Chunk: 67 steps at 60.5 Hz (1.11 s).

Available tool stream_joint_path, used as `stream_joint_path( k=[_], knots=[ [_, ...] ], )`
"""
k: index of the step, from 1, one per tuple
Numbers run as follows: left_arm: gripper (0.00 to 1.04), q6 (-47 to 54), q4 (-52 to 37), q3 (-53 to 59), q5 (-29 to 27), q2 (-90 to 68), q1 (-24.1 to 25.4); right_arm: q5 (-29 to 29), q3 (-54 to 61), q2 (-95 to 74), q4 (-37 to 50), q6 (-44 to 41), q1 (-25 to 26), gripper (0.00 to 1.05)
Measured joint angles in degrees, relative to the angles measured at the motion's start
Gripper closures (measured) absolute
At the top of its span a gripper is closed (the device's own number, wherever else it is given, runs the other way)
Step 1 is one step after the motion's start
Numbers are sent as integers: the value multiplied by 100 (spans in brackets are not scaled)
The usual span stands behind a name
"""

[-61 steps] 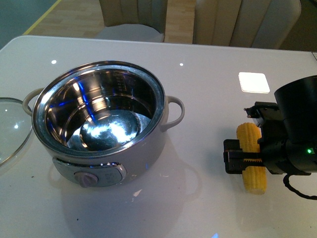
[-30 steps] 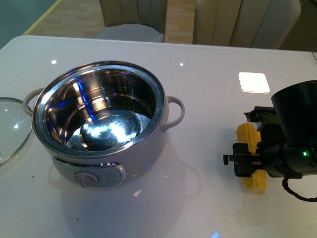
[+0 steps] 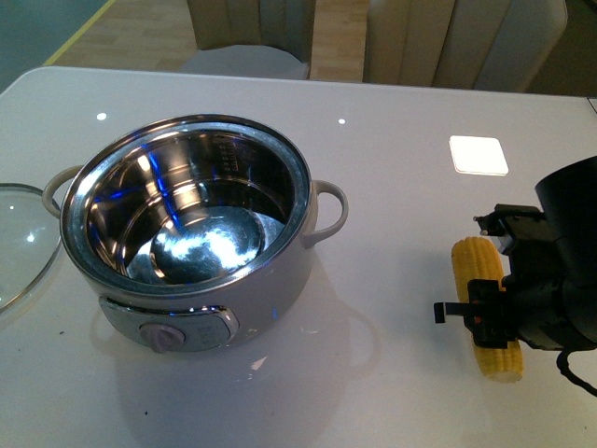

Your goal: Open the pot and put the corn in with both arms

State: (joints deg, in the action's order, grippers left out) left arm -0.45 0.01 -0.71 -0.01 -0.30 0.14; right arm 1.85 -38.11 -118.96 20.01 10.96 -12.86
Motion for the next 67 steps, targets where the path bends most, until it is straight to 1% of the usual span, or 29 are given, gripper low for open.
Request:
stream_joint_path(
  k=[9,17,26,31,48,60,67],
  knots=[
    [7,0,0,0,0,0,0,-153,446,929,-72,9,-66,82],
    [7,0,0,-2,0,0,0,-319,719,1974,-435,122,-168,81],
    [7,0,0,0,0,0,0,-468,527,3134,-979,240,-356,80],
    [7,0,0,0,-2,0,0,-540,179,3447,-1196,291,-492,77],
    [7,0,0,0,0,0,0,-605,-1003,2771,-1368,492,-981,74],
    [7,0,0,0,0,0,0,-673,-1912,1958,-1443,822,-1408,71],
    [7,-2,0,0,0,0,0,-737,-2306,1541,-1491,1067,-1569,70]
  ],
)
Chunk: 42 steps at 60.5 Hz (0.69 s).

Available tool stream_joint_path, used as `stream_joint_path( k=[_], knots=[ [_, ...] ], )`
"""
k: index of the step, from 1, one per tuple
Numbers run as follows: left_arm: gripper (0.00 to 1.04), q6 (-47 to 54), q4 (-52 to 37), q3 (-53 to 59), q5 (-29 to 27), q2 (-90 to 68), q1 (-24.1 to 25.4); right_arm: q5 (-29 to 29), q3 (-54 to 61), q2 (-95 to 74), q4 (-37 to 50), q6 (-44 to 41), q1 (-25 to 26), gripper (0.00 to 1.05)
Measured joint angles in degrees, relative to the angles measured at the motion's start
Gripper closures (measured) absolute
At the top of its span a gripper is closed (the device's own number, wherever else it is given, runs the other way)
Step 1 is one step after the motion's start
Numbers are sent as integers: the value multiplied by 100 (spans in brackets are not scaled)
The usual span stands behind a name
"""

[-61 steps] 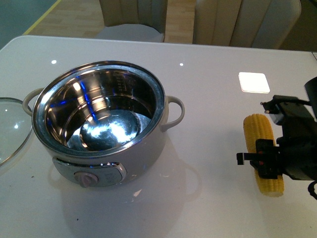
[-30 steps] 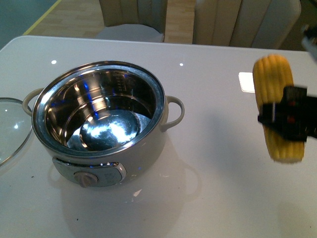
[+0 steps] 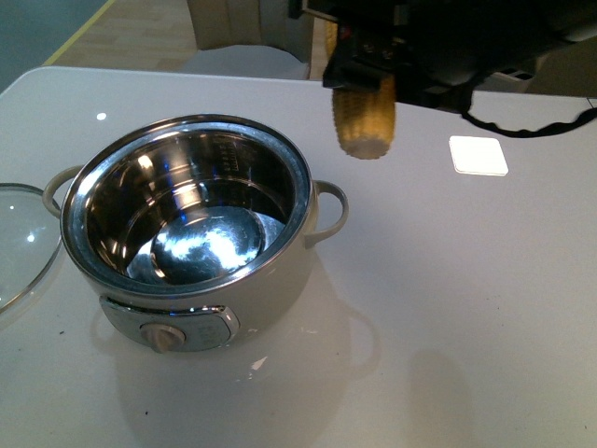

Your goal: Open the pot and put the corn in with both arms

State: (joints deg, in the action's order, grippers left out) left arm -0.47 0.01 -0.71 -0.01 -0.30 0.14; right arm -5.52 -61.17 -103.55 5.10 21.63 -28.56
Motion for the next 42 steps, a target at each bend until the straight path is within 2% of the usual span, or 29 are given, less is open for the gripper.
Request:
stream_joint_path(
  k=[19,42],
  knots=[
    [7,2,0,-2,0,0,0,-17,-841,-861,-44,728,-321,69],
    [7,2,0,-2,0,0,0,-11,-1626,-1674,-275,1161,-682,67]
  ],
)
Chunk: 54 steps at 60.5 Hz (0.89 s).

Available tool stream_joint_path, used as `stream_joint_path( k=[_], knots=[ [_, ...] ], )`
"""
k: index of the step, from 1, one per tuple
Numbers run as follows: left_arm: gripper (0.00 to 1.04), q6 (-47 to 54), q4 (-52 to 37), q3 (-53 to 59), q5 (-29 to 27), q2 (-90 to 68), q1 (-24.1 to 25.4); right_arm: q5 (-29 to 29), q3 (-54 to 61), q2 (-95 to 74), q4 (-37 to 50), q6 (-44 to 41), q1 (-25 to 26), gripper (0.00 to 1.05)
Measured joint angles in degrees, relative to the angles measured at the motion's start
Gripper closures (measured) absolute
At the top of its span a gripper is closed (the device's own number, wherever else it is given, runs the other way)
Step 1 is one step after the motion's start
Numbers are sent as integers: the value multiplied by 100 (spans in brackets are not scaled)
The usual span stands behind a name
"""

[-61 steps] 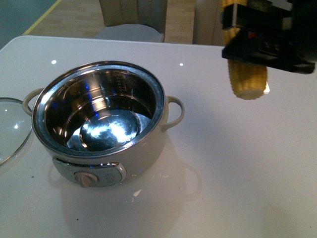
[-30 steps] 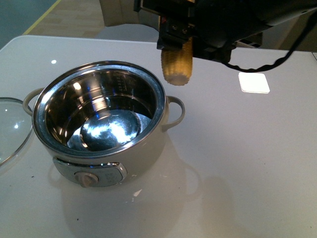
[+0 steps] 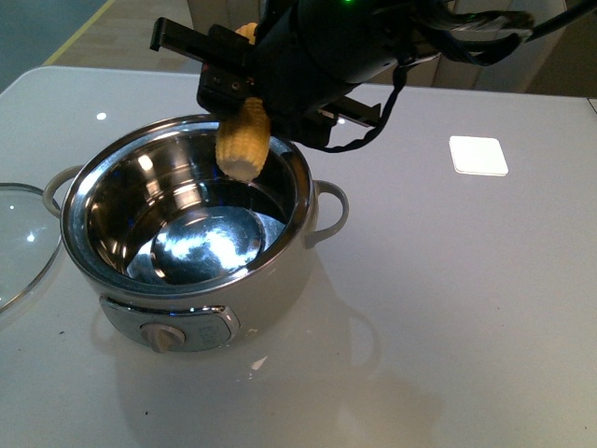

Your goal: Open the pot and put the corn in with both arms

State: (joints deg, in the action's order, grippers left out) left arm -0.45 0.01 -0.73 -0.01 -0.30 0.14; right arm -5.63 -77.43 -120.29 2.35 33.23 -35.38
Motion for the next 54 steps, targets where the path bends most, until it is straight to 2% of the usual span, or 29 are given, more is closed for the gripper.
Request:
stream_joint_path(
  k=[17,36,41,54],
  knots=[
    [7,0,0,0,0,0,0,-72,-540,-579,-212,236,-271,64],
    [7,0,0,0,0,0,0,-129,-612,-881,-404,448,-450,58],
    [7,0,0,2,0,0,0,-129,-612,-935,-461,448,-516,49],
    [7,0,0,0,0,0,0,-72,-601,-953,-461,448,-553,15]
  ],
)
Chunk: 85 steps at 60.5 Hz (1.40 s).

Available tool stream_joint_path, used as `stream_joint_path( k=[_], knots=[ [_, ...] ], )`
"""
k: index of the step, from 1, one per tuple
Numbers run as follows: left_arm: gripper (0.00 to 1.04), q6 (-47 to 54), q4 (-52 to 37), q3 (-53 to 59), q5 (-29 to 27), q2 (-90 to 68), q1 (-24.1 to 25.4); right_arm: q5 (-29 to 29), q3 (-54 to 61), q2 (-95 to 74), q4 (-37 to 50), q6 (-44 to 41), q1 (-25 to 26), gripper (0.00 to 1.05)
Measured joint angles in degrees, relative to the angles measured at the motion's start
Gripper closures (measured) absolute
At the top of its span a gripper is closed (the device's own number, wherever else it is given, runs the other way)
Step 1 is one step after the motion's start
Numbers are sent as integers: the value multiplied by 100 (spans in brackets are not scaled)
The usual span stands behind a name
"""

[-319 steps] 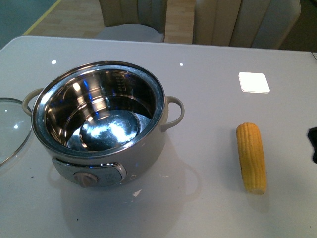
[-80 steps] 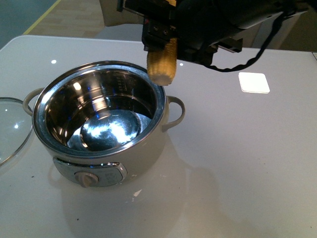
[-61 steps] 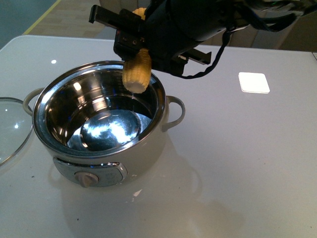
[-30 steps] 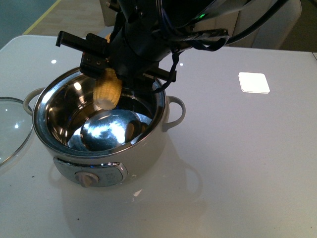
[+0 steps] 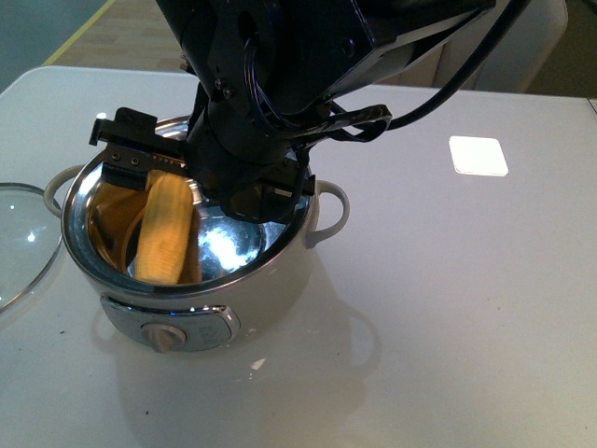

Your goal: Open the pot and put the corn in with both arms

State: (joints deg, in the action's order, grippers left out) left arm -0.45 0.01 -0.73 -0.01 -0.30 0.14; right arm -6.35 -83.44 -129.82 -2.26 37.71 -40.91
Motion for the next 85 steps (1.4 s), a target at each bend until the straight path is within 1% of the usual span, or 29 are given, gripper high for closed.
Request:
stream_joint_path(
  k=[2,3,10,18,24,27,35,40,52,57,65,72,85],
  knots=[
    [7,0,0,0,0,0,0,15,39,9,46,4,9,8],
    [7,0,0,2,0,0,0,17,68,13,72,9,15,7],
    [7,0,0,2,0,0,0,68,264,140,179,31,79,9],
    [7,0,0,2,0,0,0,107,824,763,592,208,306,9],
    [7,0,0,0,0,0,0,219,1401,1545,1014,396,638,9],
    [7,0,0,0,0,0,0,323,1818,2120,1222,457,898,9],
    [7,0,0,0,0,0,0,654,2669,3248,1331,249,1355,9],
    [7,0,0,2,0,0,0,916,3233,3974,1244,-140,1650,9],
    [7,0,0,2,0,0,0,1207,4671,5897,807,-1283,2522,9],
    [7,0,0,0,0,0,0,1401,5191,6666,560,-1681,2771,9],
    [7,-2,0,0,0,0,0,1768,5991,7997,-66,-2024,3045,9],
    [7,0,0,0,0,0,0,1904,6343,8789,-605,-2090,3110,9],
    [7,0,0,2,0,0,0,1926,6382,9001,-649,-2109,3123,9]
  ],
)
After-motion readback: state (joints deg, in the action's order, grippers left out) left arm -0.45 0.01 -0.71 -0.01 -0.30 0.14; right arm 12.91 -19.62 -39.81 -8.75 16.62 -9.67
